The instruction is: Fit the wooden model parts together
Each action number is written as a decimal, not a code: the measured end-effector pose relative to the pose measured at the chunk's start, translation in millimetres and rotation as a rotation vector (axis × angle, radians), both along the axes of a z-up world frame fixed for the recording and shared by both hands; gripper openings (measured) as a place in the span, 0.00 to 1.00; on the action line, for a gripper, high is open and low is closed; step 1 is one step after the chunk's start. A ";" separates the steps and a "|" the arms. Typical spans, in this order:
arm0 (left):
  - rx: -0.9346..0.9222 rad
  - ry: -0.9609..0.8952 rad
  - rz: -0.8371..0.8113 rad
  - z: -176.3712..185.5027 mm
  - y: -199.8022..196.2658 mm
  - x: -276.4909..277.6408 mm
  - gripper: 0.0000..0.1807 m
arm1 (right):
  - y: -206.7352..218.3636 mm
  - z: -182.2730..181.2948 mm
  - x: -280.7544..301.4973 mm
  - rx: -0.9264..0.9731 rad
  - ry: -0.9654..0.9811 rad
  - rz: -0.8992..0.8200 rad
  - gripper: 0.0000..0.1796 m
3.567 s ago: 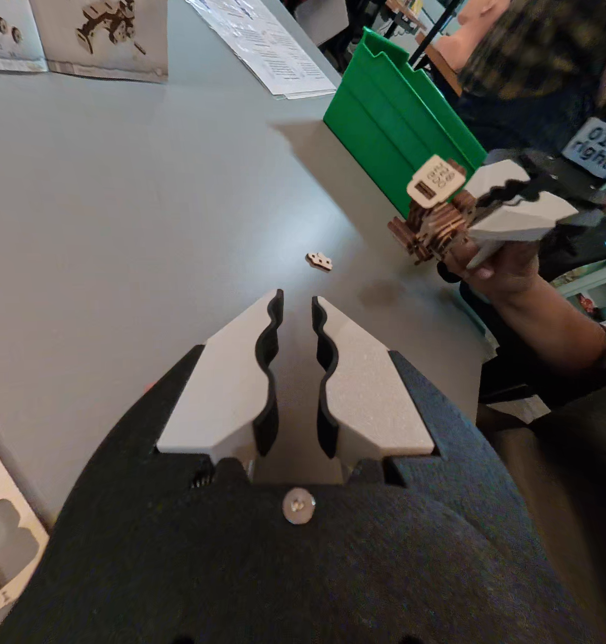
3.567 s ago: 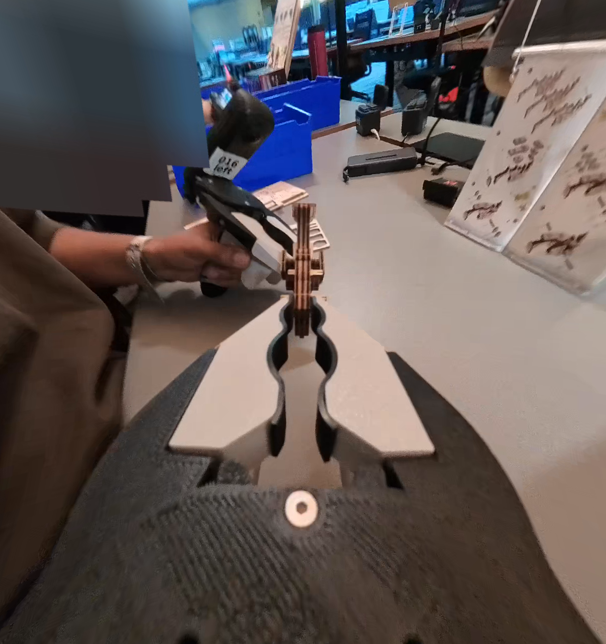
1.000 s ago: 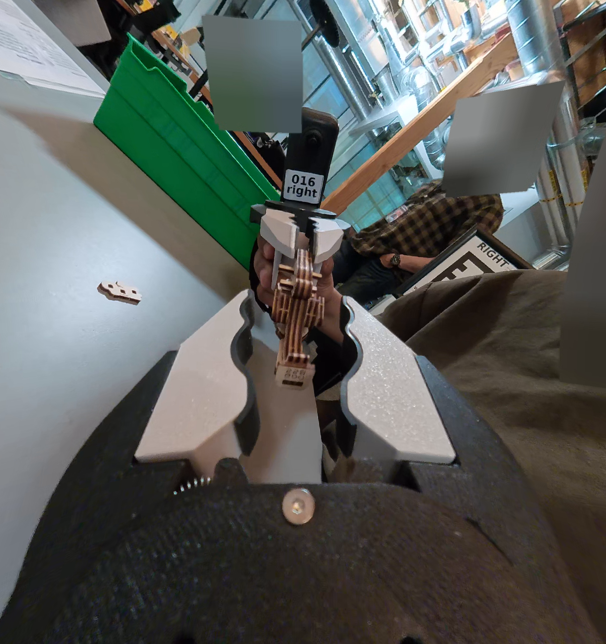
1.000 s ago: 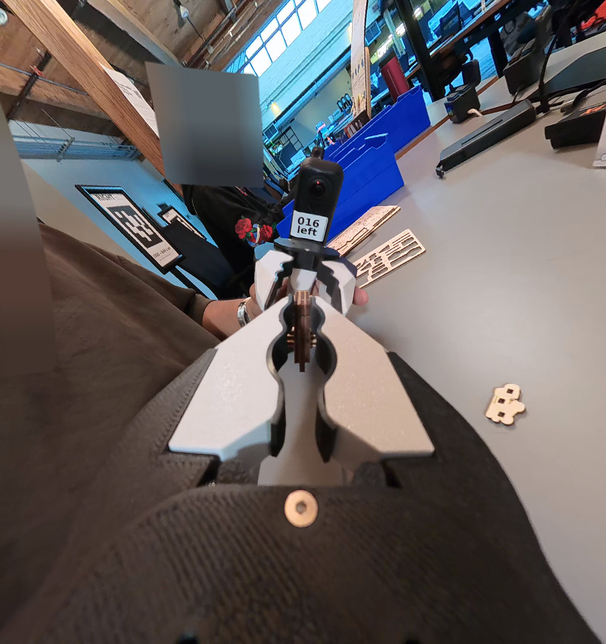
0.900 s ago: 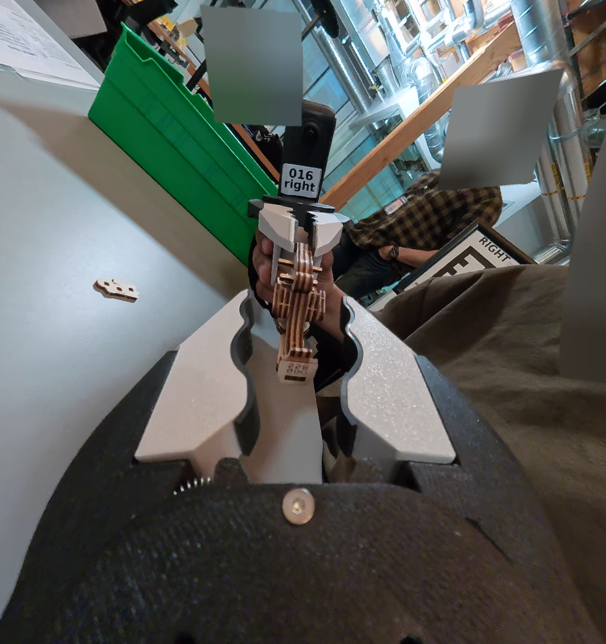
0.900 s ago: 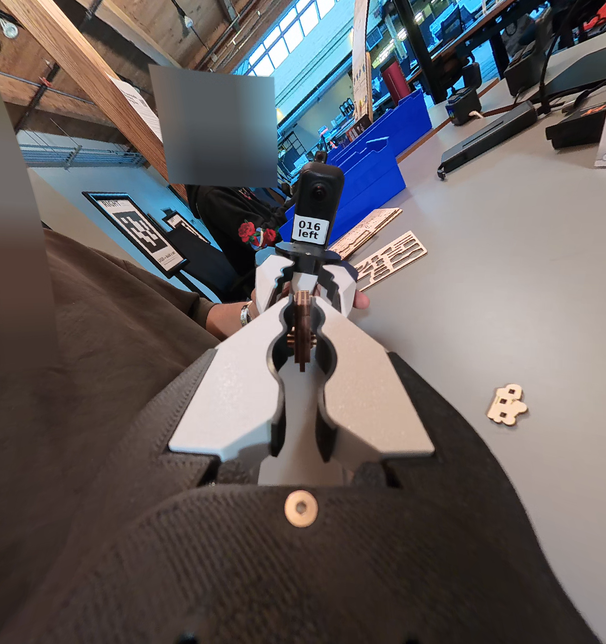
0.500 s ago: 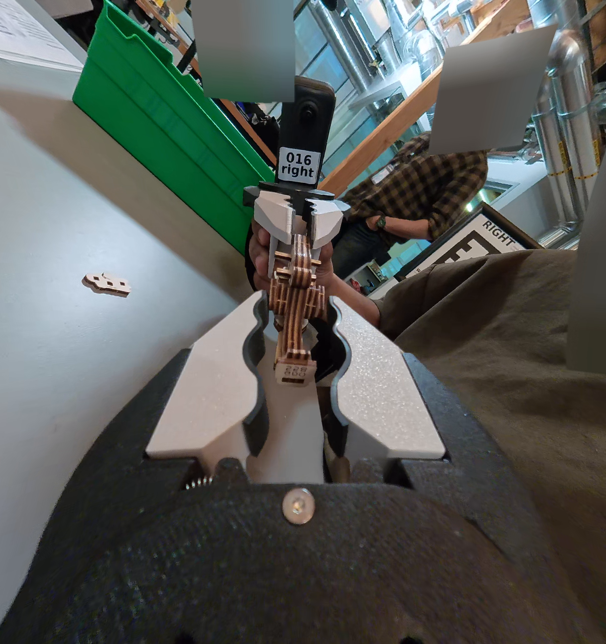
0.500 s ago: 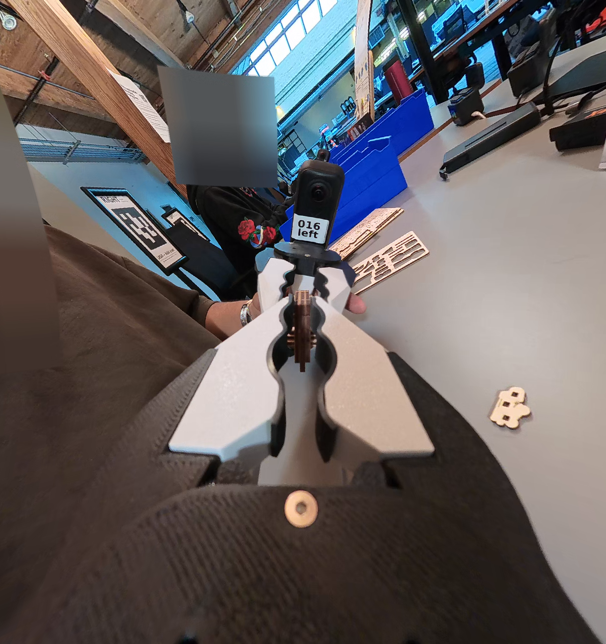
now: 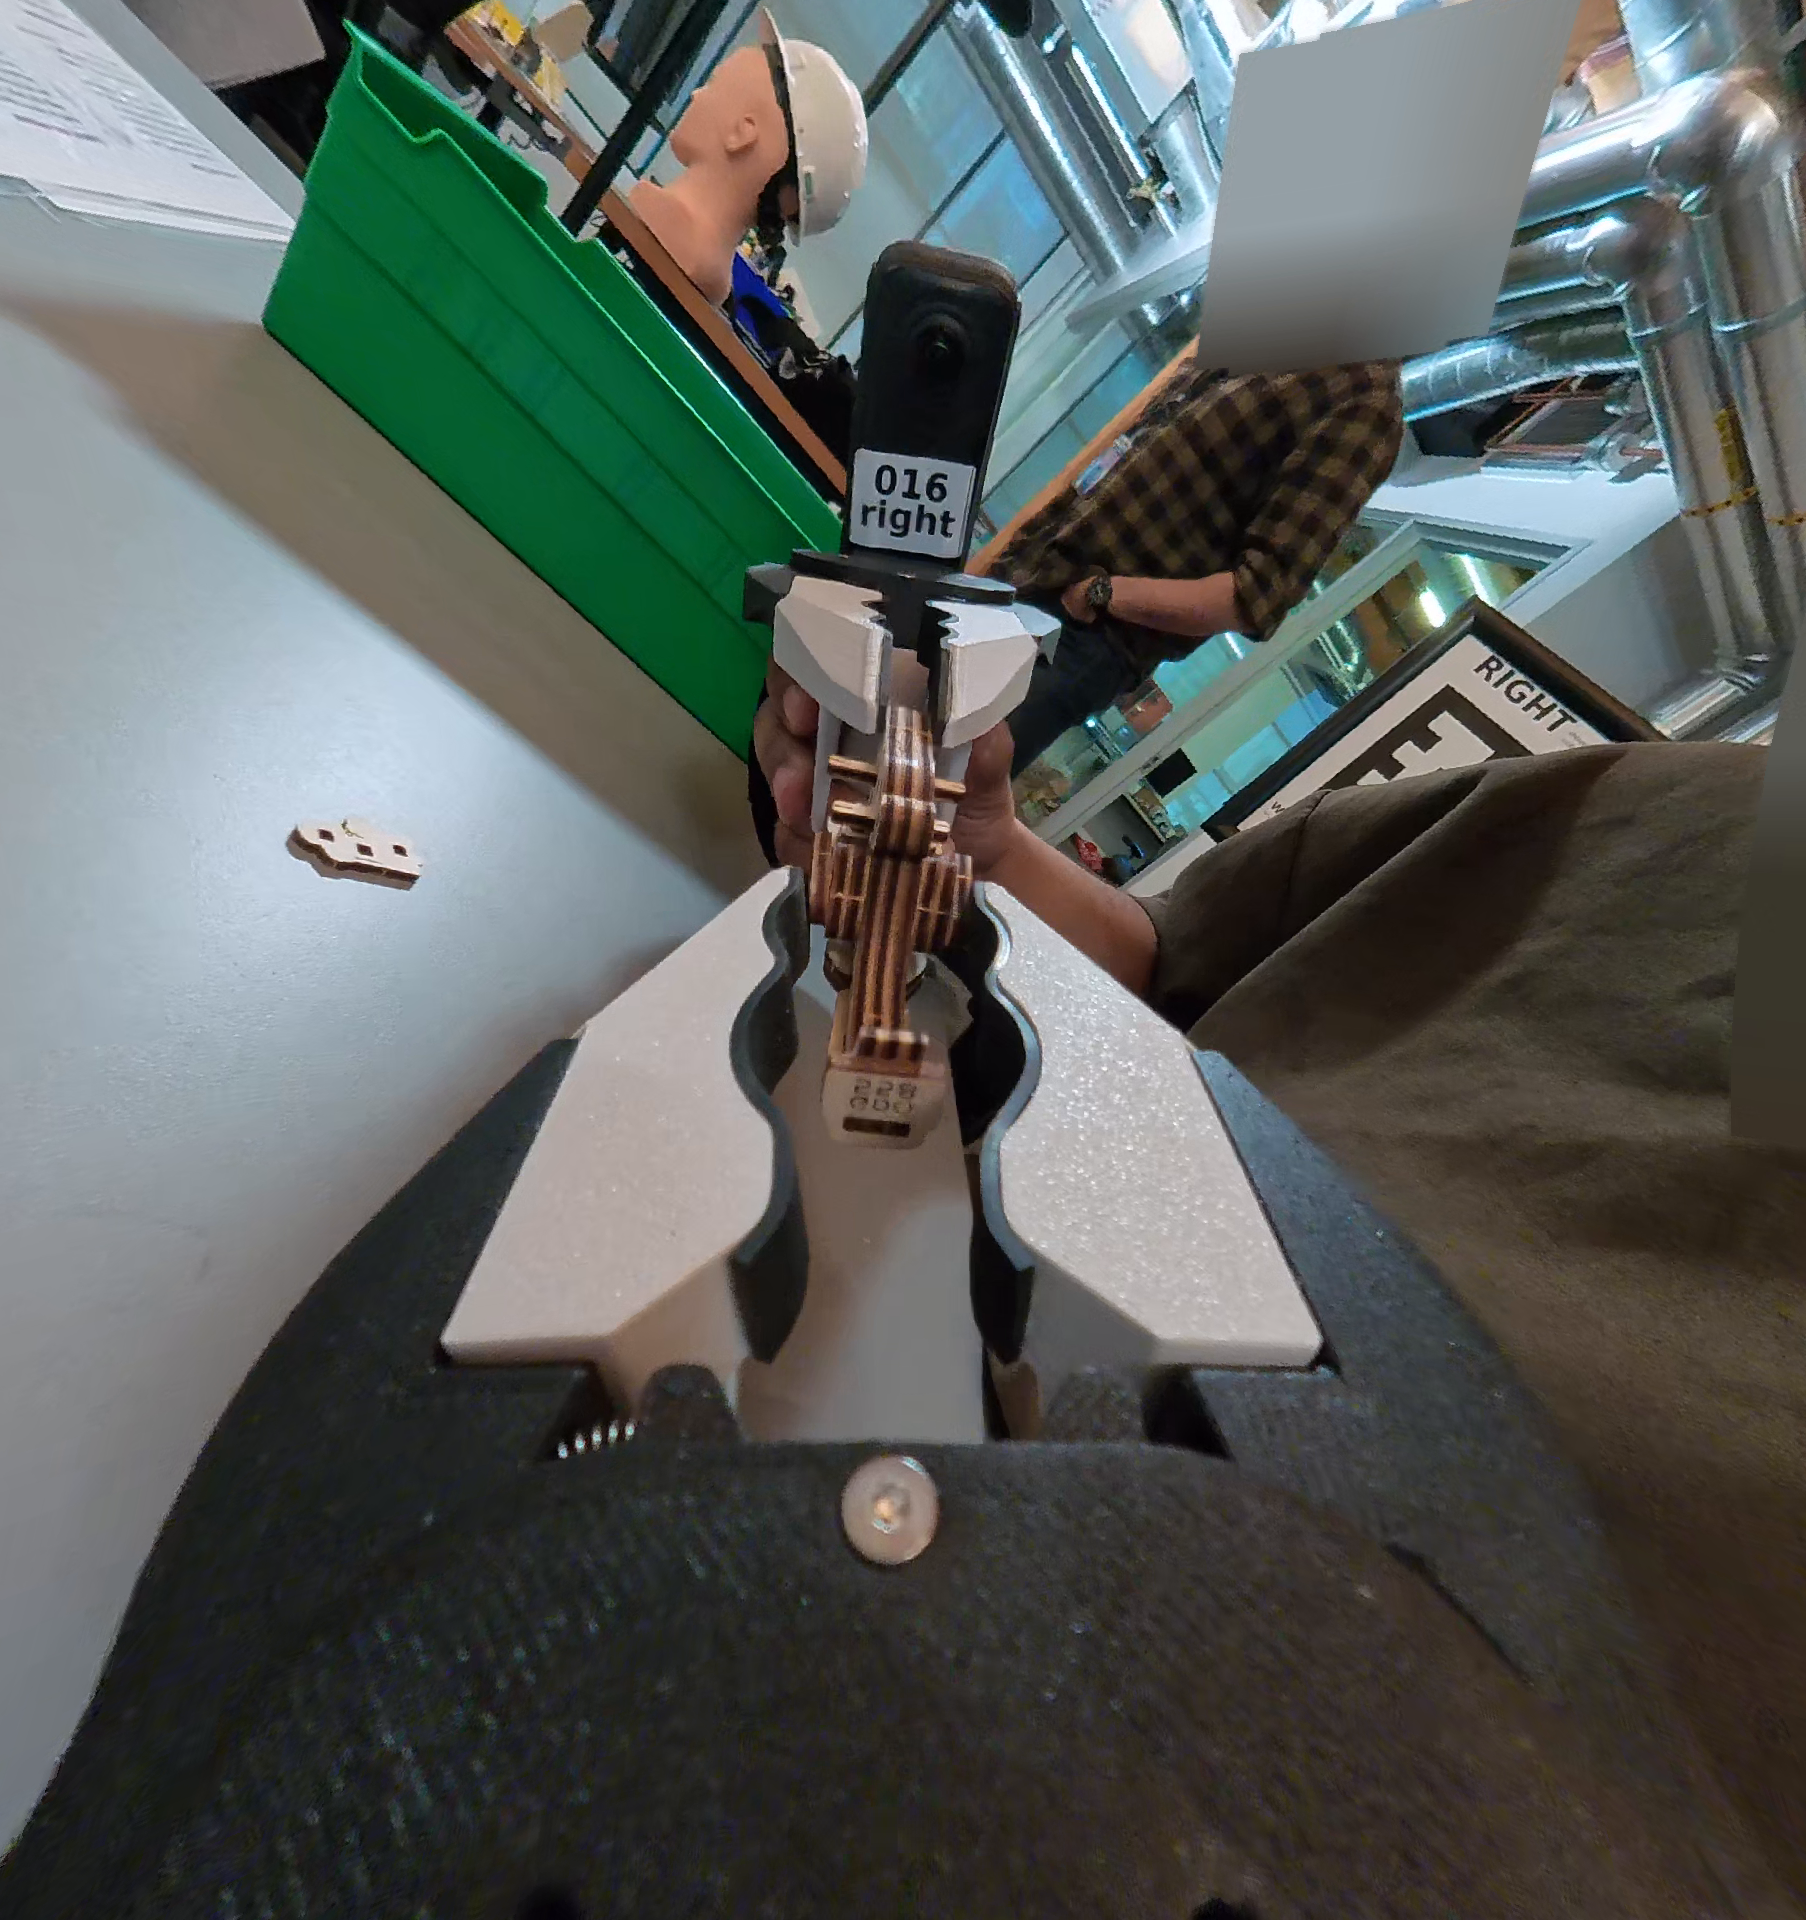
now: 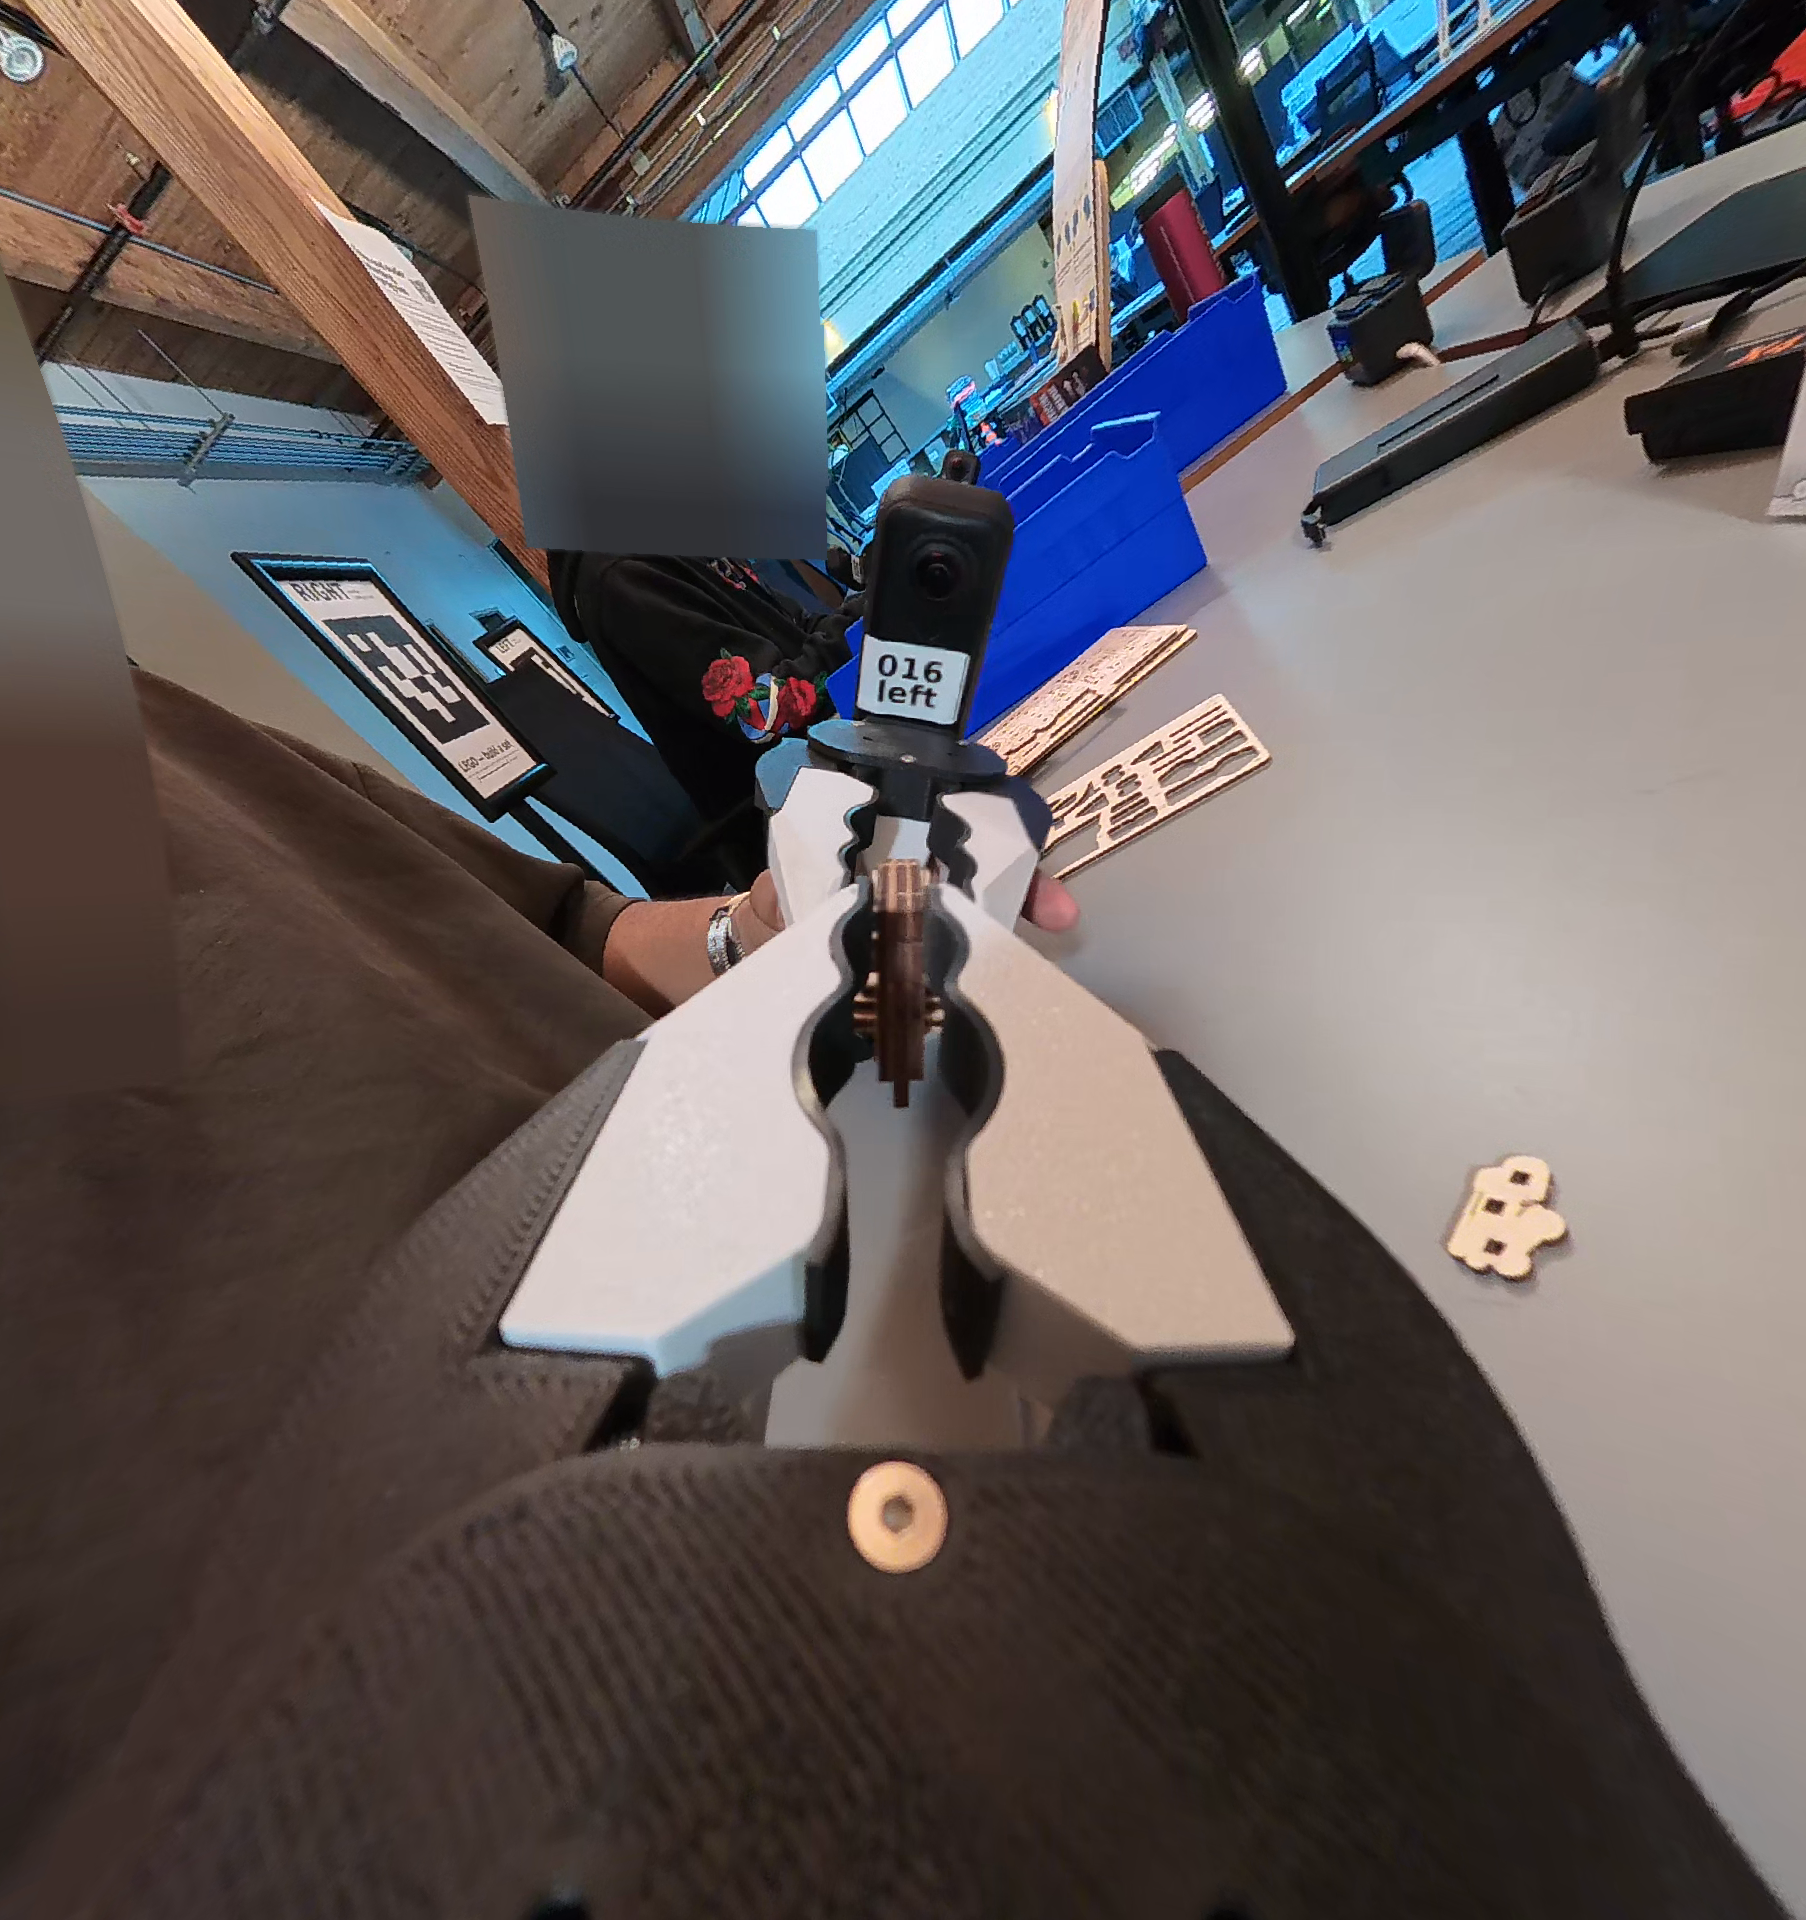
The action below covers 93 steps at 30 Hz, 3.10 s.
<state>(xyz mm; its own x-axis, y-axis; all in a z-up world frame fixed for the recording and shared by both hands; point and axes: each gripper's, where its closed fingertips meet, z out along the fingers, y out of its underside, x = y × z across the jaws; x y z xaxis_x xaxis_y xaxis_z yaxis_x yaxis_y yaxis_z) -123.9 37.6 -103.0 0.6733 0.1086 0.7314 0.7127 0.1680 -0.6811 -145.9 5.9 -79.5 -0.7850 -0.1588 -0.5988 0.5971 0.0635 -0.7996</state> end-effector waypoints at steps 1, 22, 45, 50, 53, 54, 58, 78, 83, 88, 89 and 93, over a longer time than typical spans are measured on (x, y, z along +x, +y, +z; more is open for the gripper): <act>-0.012 0.003 0.009 -1.4 -0.6 -1.1 0.15 | 0.3 2.2 -1.2 -0.011 0.012 -0.011 0.06; -0.895 0.813 0.138 -48.7 -11.2 -3.9 0.15 | 0.3 -41.3 36.9 0.397 1.053 -0.051 0.19; -0.878 0.818 0.004 -60.9 -1.5 14.4 0.15 | 21.5 -60.2 39.7 0.417 0.945 0.076 0.13; -0.822 0.780 -0.065 -62.9 2.4 23.8 0.14 | 26.3 -72.4 46.3 0.445 0.903 0.139 0.12; -0.797 0.766 -0.082 -61.8 2.7 26.3 0.14 | 27.2 -71.5 48.5 0.436 0.899 0.152 0.11; -0.789 0.762 -0.087 -61.6 2.9 27.1 0.14 | 27.4 -71.3 49.3 0.432 0.895 0.157 0.11; -0.773 0.757 -0.104 -61.1 4.0 29.8 0.14 | 28.1 -70.4 52.2 0.431 0.891 0.175 0.11; -0.847 0.756 -0.152 -75.5 4.5 32.6 0.14 | 31.9 -85.3 60.1 0.512 0.807 0.249 0.15; -0.819 0.740 -0.154 -72.7 5.5 33.7 0.14 | 33.4 -82.4 60.8 0.503 0.788 0.254 0.15; -0.812 0.735 -0.176 -74.3 8.2 37.4 0.14 | 35.7 -84.0 60.1 0.518 0.779 0.262 0.10; -0.814 0.734 -0.180 -75.0 8.5 37.9 0.14 | 36.2 -84.8 60.3 0.521 0.771 0.266 0.09; -0.818 0.733 -0.182 -75.8 8.5 38.1 0.14 | 36.1 -85.7 60.0 0.527 0.790 0.267 0.09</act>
<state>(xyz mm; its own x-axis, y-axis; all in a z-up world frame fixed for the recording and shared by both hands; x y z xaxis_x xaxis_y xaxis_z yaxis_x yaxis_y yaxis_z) -85.8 46.1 -178.8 0.9679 0.2321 -0.0968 0.0609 -0.5898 -0.8052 -85.9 41.9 -165.2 -0.9669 -0.2526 0.0373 -0.1824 0.5813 -0.7930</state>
